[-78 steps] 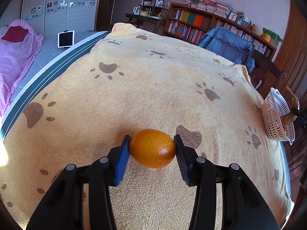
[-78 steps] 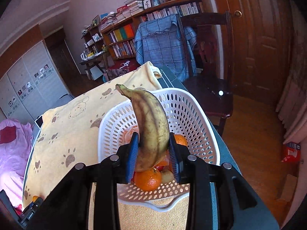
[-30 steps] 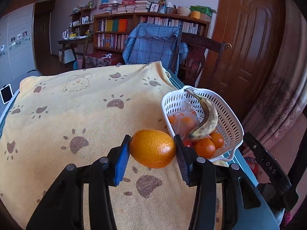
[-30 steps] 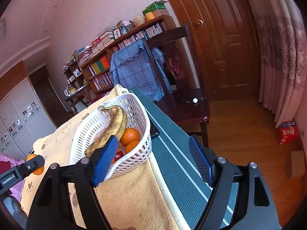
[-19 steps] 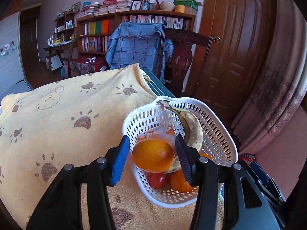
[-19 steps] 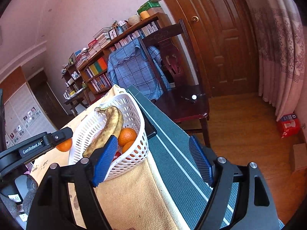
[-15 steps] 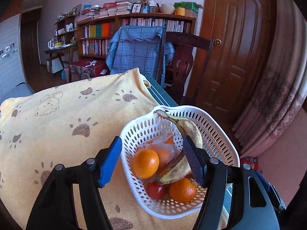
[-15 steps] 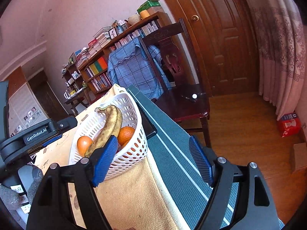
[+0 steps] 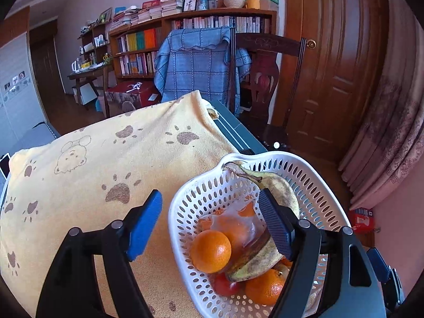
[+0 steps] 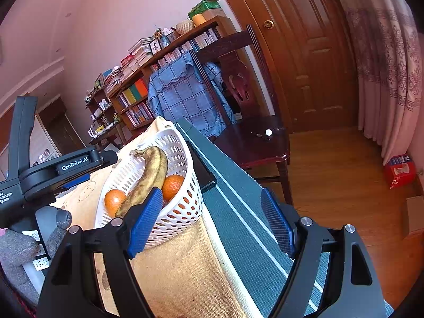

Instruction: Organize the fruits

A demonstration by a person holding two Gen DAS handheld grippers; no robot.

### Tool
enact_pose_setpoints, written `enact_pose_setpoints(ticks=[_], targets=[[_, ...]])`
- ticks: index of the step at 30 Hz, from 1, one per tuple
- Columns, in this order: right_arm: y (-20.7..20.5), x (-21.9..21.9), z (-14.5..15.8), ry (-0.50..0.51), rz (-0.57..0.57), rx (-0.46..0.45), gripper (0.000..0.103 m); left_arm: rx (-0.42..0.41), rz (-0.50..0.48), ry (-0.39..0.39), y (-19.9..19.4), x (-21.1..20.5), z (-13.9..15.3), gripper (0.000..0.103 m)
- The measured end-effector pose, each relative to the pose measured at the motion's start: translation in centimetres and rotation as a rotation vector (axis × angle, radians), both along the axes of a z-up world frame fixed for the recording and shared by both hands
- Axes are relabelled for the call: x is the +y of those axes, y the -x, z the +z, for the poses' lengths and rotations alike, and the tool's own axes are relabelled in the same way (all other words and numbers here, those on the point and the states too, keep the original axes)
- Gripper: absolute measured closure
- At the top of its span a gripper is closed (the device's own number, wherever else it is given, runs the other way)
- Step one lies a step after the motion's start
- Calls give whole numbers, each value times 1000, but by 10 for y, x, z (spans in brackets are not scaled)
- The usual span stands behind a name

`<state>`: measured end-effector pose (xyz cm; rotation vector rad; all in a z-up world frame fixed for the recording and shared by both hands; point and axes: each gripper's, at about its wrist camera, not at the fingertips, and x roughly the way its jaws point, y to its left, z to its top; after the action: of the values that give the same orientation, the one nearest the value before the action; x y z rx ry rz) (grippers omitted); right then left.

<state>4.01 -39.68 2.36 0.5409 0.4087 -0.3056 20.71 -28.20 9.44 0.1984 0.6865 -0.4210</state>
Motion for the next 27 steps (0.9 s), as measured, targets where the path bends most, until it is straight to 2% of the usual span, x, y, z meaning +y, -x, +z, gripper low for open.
enact_pose_setpoints(ticks=[3, 5, 10, 15, 21, 23, 27], targets=[[0, -1, 1, -3, -4, -4, 25, -1, 7, -119, -1, -19, -15, 28], [-1, -1, 1, -2, -4, -4, 25, 10, -7, -135, 0, -24, -23, 28], [1, 0, 1, 10, -10, -11, 25, 14, -35, -115, 8, -26, -28, 28], [4, -2, 2, 7, -25, -16, 24, 4, -45, -140, 9, -24, -28, 28], [4, 0, 2, 15, -22, -20, 23, 21, -48, -89, 16, -9, -18, 28], [5, 0, 2, 16, -23, -26, 17, 17, -50, -62, 22, -2, -10, 28], [4, 2, 4, 26, 0, -27, 16, -12, -28, -28, 39, 15, 2, 19]])
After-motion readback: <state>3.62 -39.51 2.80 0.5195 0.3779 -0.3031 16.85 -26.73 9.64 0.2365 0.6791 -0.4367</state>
